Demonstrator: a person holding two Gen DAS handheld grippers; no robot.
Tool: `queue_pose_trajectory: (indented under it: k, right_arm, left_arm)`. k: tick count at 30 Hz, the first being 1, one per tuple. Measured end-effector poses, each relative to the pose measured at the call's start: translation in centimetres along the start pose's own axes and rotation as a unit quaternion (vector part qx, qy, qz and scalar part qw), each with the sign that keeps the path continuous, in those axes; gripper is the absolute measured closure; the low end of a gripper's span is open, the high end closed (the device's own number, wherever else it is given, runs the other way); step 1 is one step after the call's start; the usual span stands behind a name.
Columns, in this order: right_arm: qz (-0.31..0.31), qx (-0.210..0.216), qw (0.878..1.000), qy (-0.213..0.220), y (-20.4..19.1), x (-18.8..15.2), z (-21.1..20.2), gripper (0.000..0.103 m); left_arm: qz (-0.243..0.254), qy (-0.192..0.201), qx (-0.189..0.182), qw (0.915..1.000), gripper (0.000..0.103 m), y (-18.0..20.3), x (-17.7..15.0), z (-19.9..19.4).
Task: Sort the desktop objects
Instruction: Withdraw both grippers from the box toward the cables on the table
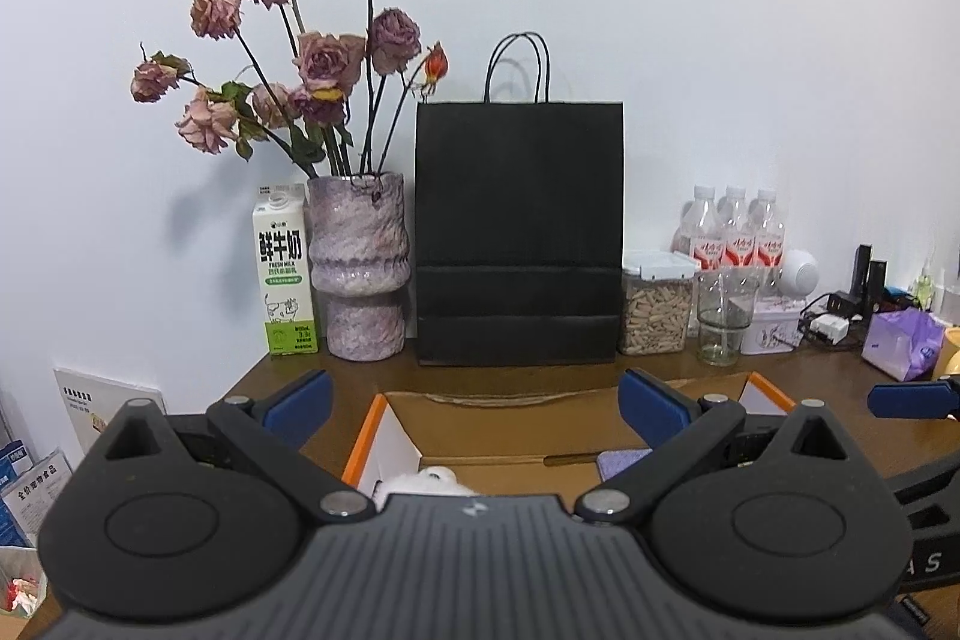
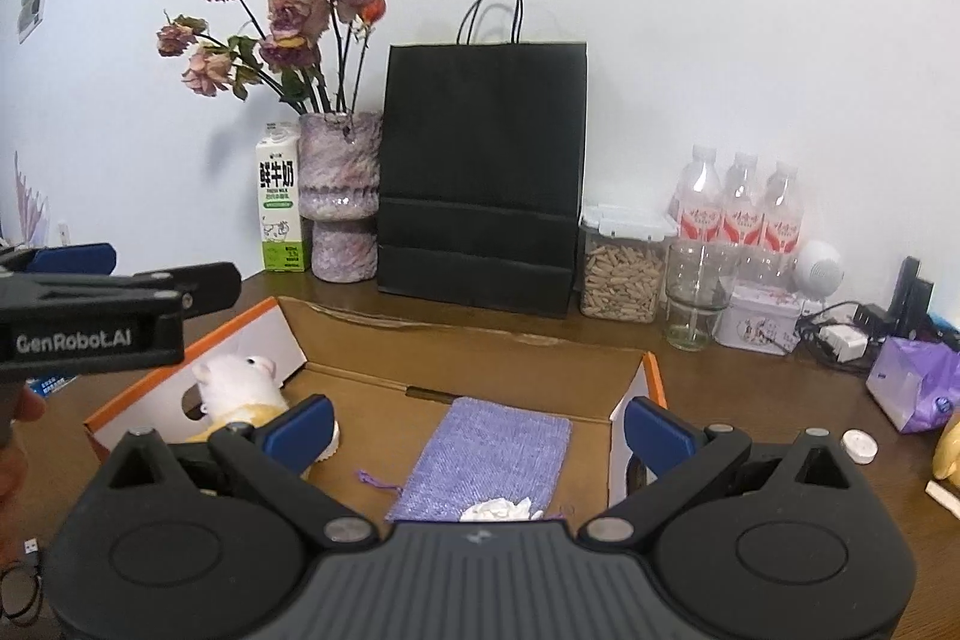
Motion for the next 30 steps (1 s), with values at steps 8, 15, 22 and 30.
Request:
queue_pose_trajectory:
  k: [8, 15, 22, 30]
  right_arm:
    - [-0.003, 0.001, 1.0, 0.021, -0.6, 0.9, -4.1, 0.0]
    - [-0.006, 0.003, 1.0, 0.029, -1.5, -0.1, -7.7, 0.0]
    - [-0.007, 0.006, 1.0, 0.025, -2.2, -2.1, -11.0, 0.0]
    - [-0.011, 0.009, 1.0, 0.015, -2.7, -5.0, -13.9, 0.0]
  left_arm:
    - [-0.007, 0.016, 0.004, 0.9998, 0.0, -0.9, 1.2, -3.6]
    - [0.001, 0.022, 0.008, 0.9997, 0.0, -1.4, 0.9, -7.1]
    - [-0.005, 0.011, 0.012, 0.9999, 0.0, -2.6, -0.5, -9.6]
    - [-0.014, -0.013, 0.018, 0.9997, 0.0, -4.5, -3.2, -12.0]
Point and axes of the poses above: each gripper's, at about its wrist camera, not at the fingertips, and z roughly the way its jaws point, y to its right, x to its top, the point moved 1 cm from there along z, roughly the way its jaws point, and after that the axes turned 12 degrees about z, right-handed, at the moved point
